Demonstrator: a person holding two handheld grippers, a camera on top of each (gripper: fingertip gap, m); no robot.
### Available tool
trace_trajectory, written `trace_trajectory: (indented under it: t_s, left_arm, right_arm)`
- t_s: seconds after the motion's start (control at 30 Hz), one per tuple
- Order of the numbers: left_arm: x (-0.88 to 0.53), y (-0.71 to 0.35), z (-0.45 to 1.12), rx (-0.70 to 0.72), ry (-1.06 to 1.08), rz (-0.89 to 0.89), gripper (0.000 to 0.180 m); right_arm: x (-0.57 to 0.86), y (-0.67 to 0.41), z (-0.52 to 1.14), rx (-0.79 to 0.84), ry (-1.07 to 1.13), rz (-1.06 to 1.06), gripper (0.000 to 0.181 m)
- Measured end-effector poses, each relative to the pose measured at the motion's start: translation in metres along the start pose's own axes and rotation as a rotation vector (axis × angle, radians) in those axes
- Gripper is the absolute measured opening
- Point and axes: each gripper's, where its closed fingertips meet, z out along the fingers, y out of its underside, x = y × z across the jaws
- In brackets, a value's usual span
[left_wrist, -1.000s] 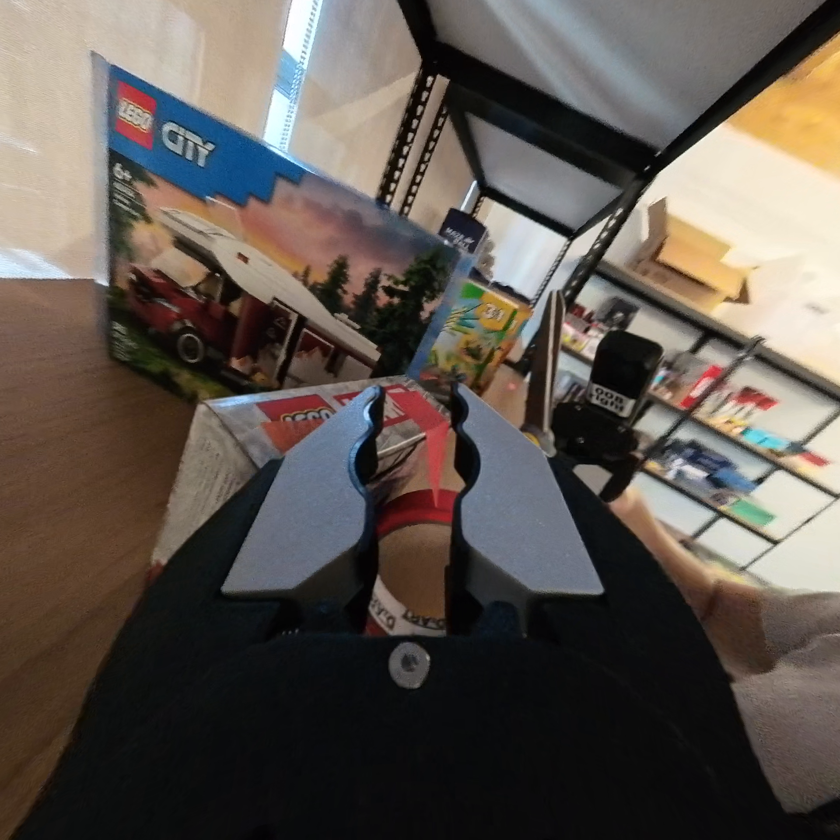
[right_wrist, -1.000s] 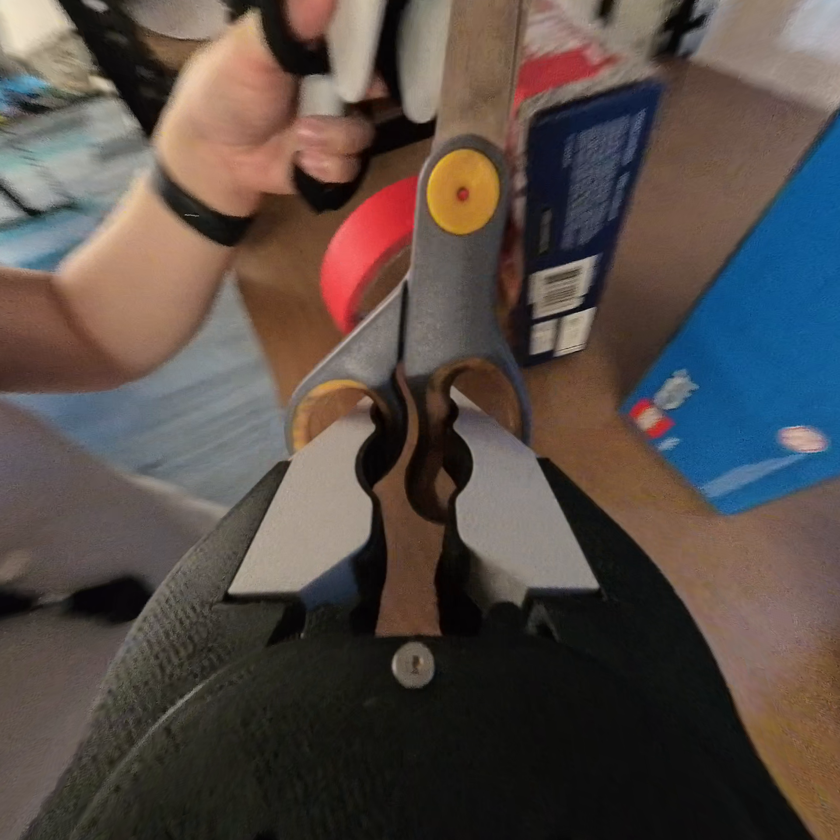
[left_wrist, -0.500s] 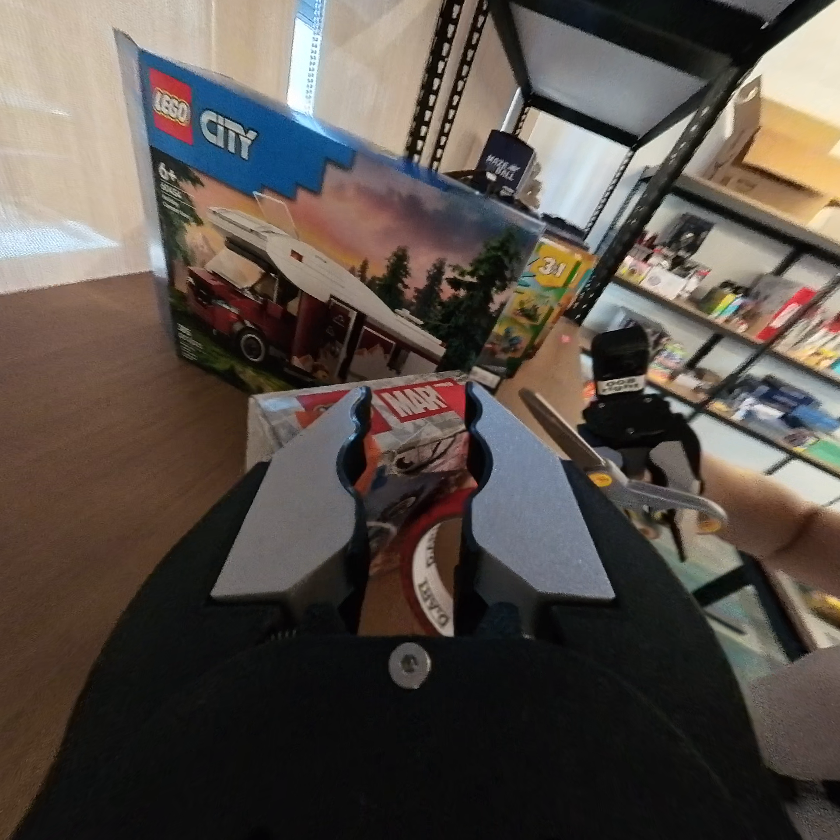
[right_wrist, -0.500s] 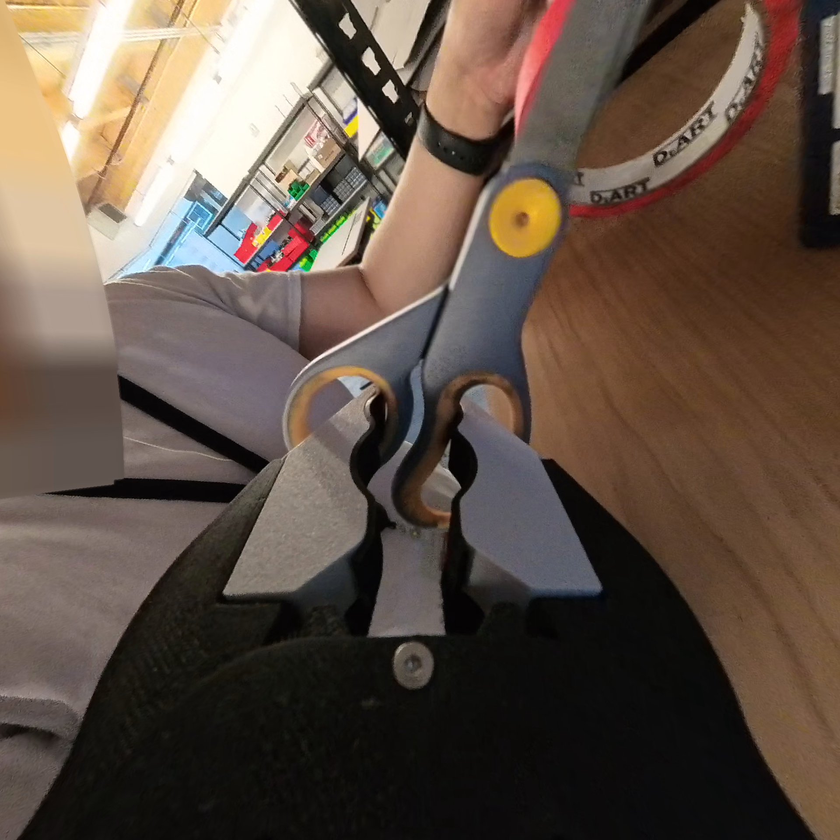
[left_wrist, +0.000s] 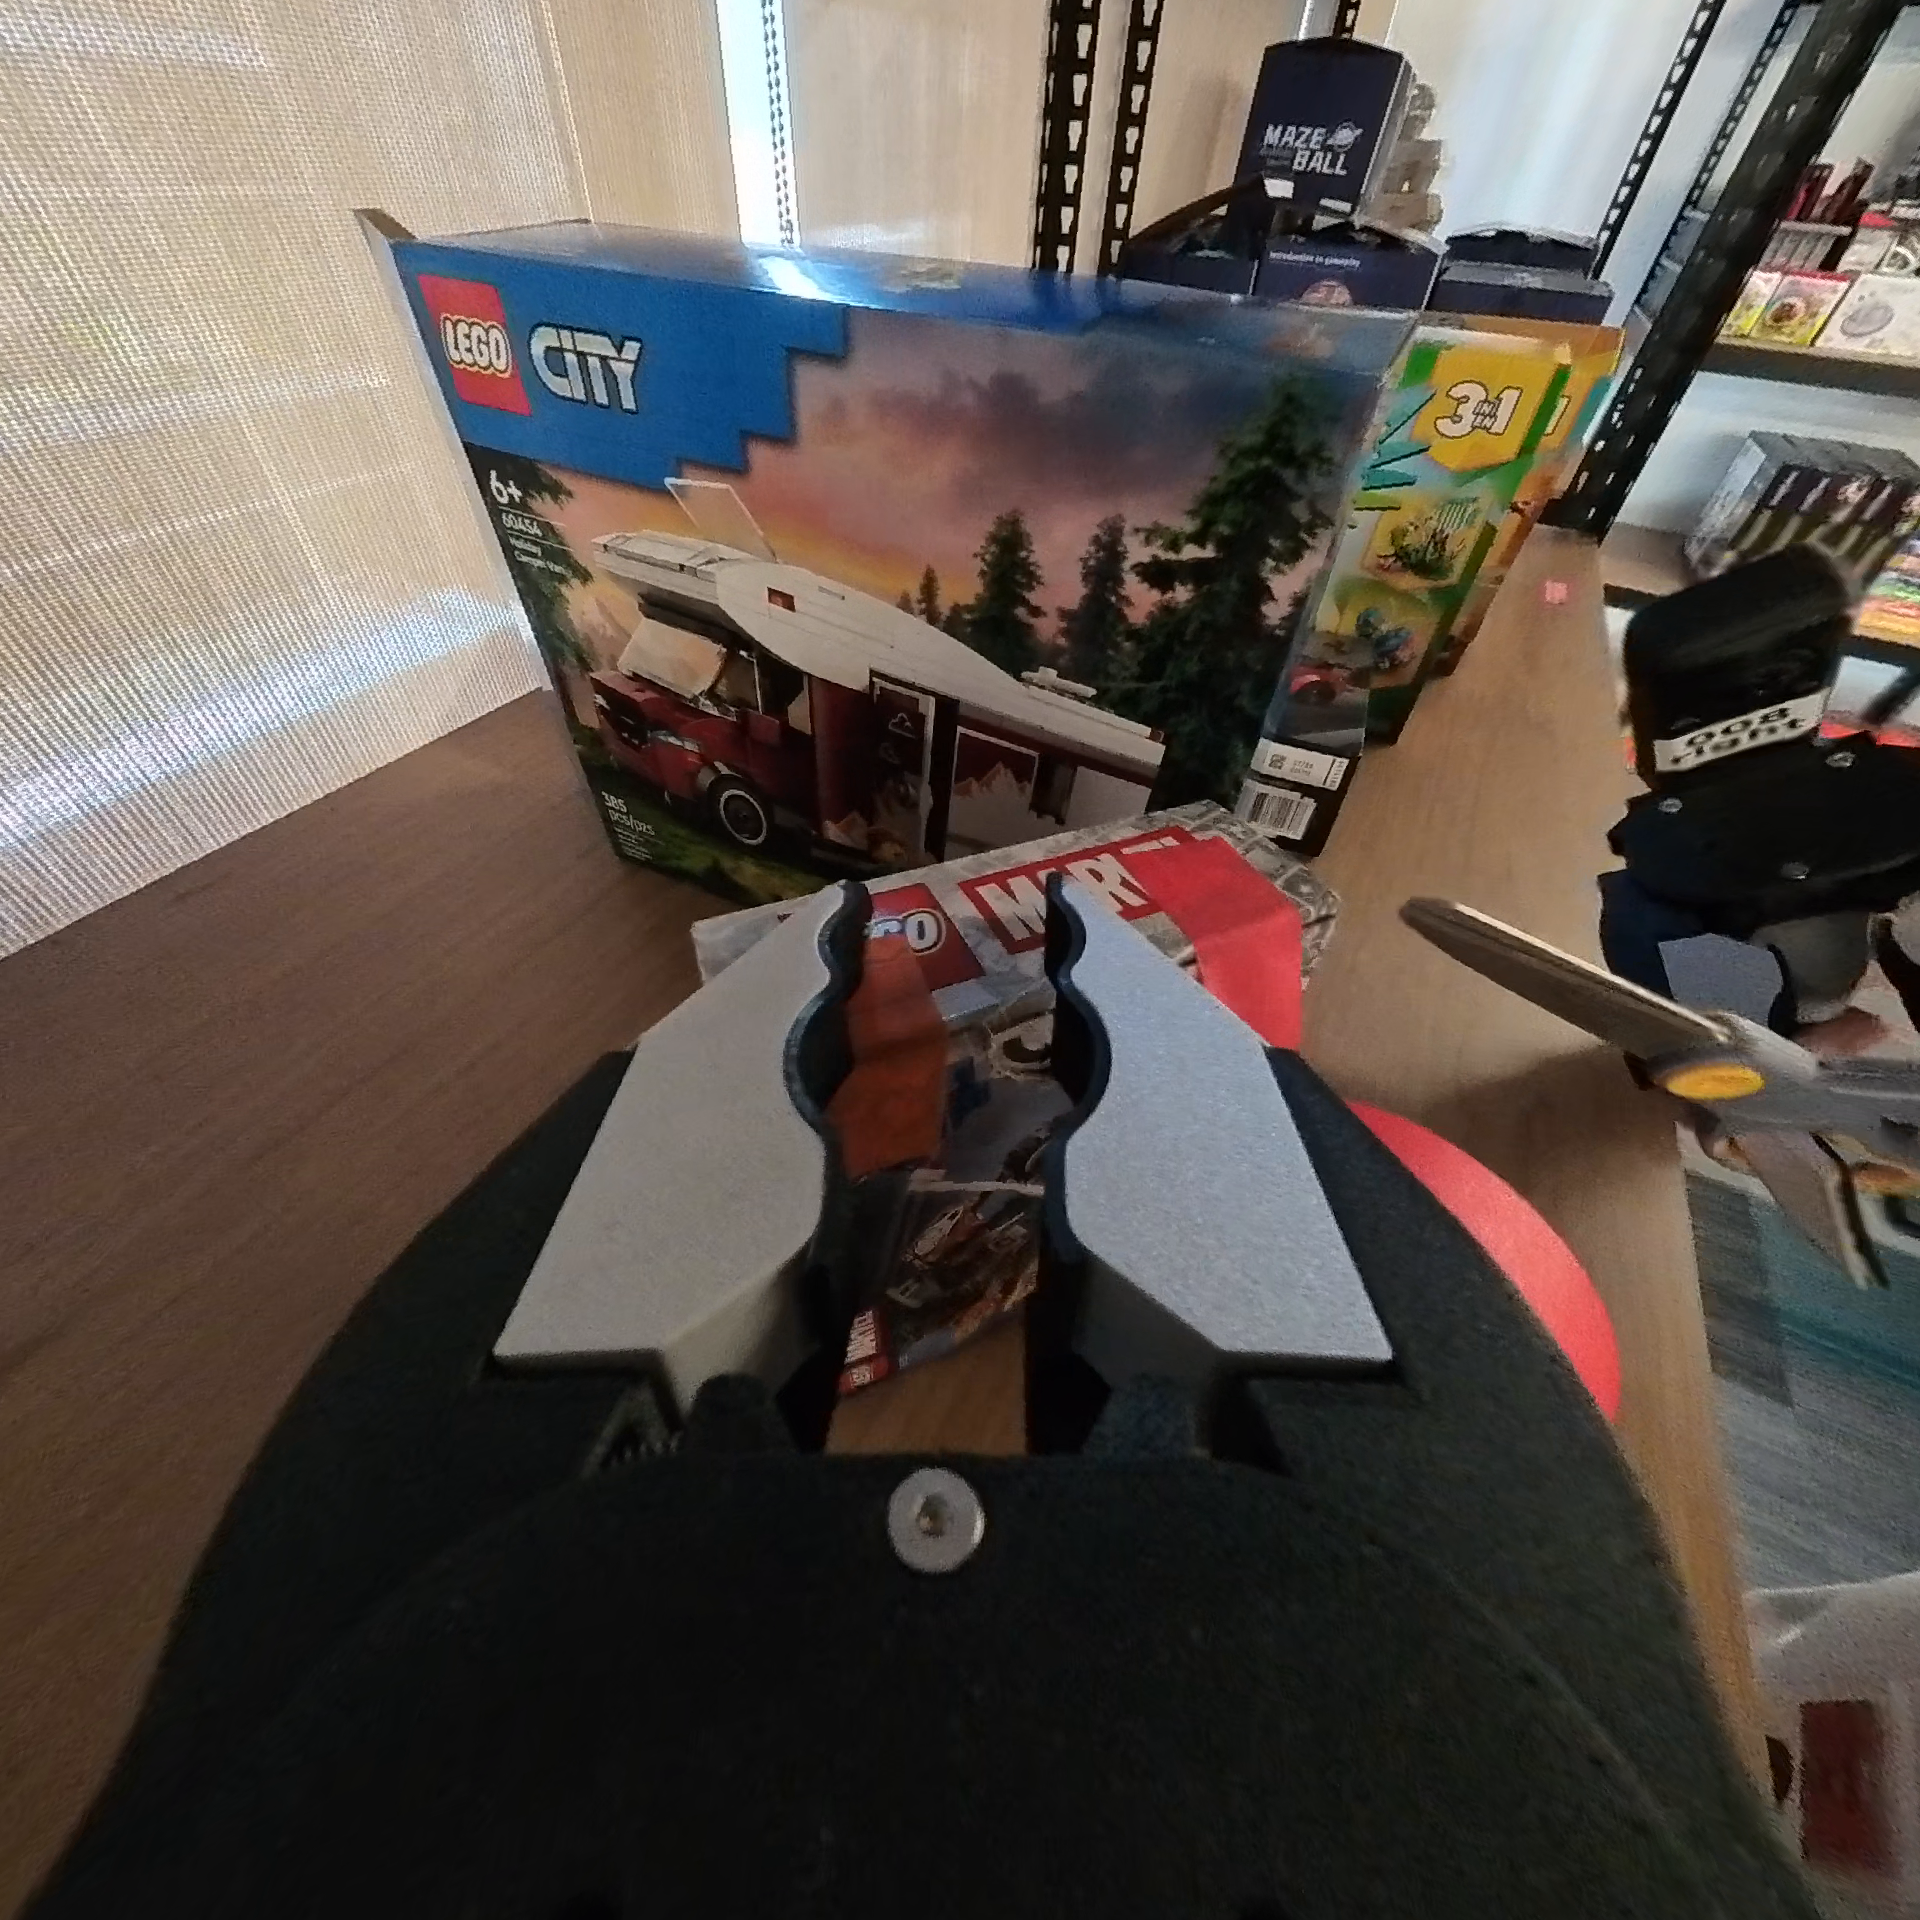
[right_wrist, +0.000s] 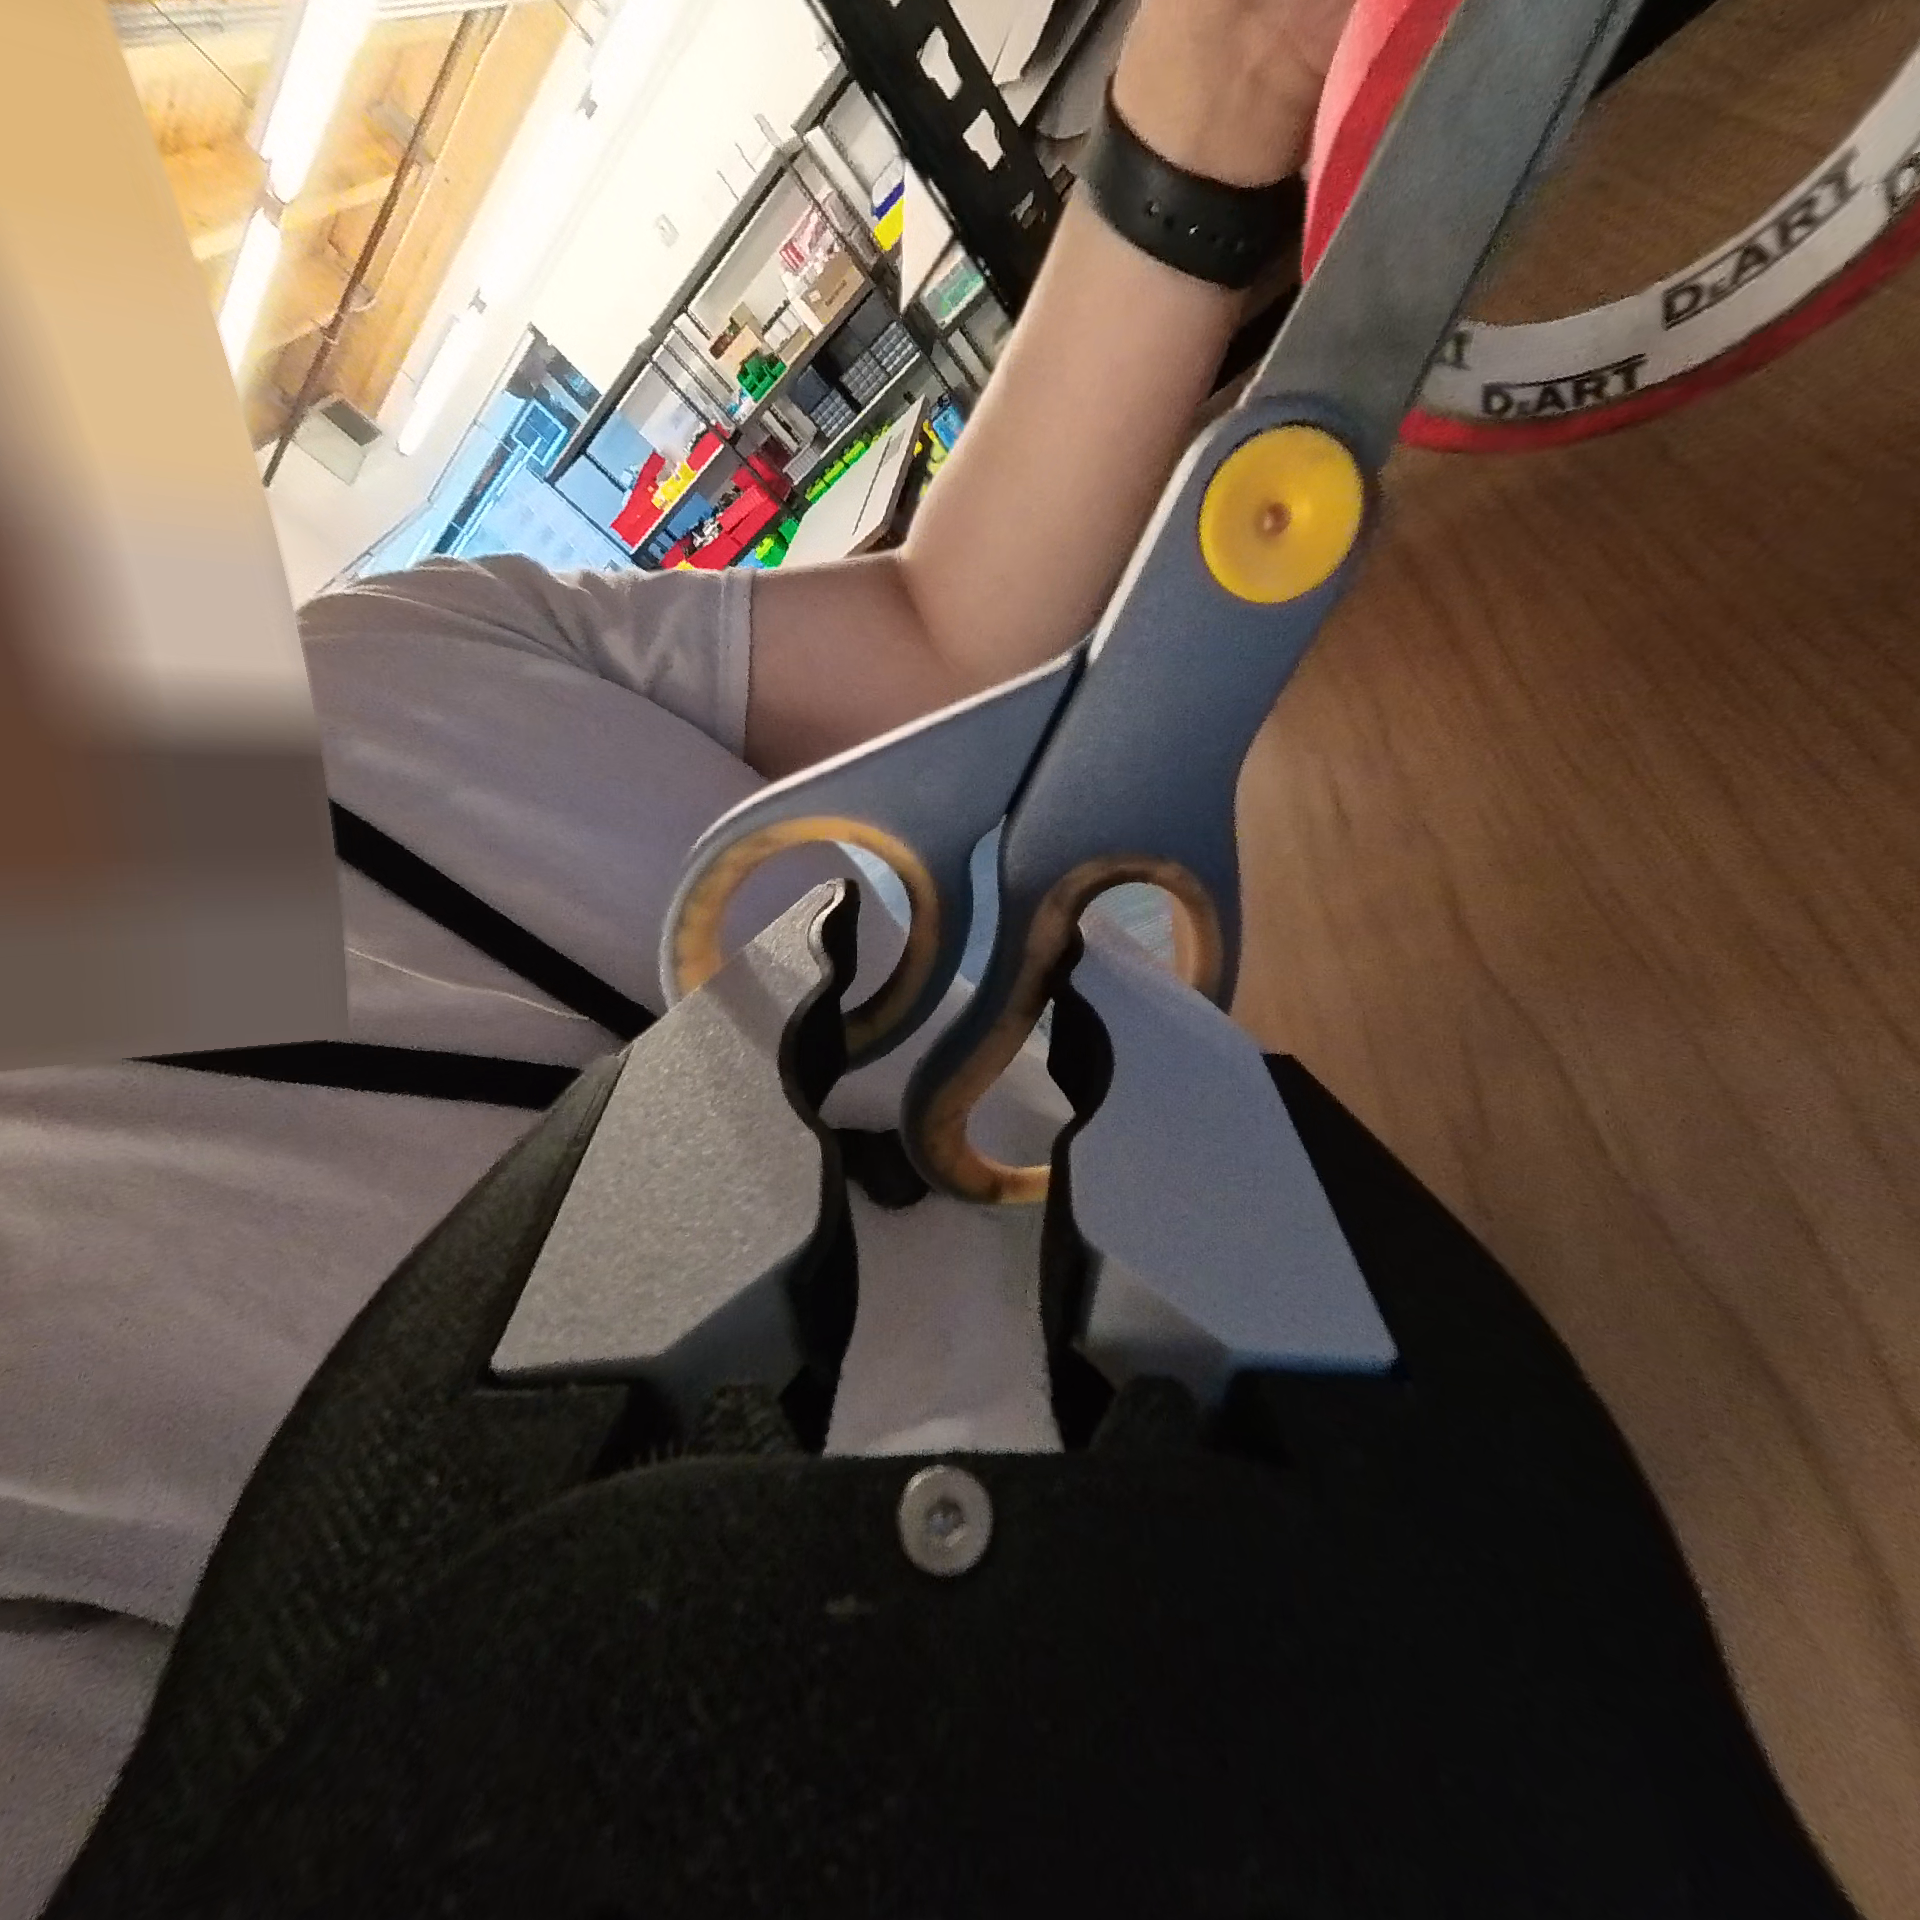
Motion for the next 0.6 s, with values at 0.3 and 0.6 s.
trace_trajectory:
  t_s: [0.3, 0.6]
  left_arm:
    - [-0.002, -0.001, 0.002, 0.081, 0.026, -0.019, 0.032]
    - [-0.003, -0.003, 0.001, 0.132, 0.061, -0.079, 0.033]
  right_arm:
    - [-0.002, 0.005, 0.004, -0.046, 0.012, -0.002, 0.044]
    - [0.009, -0.007, -0.002, -0.005, 0.017, -0.004, 0.044]
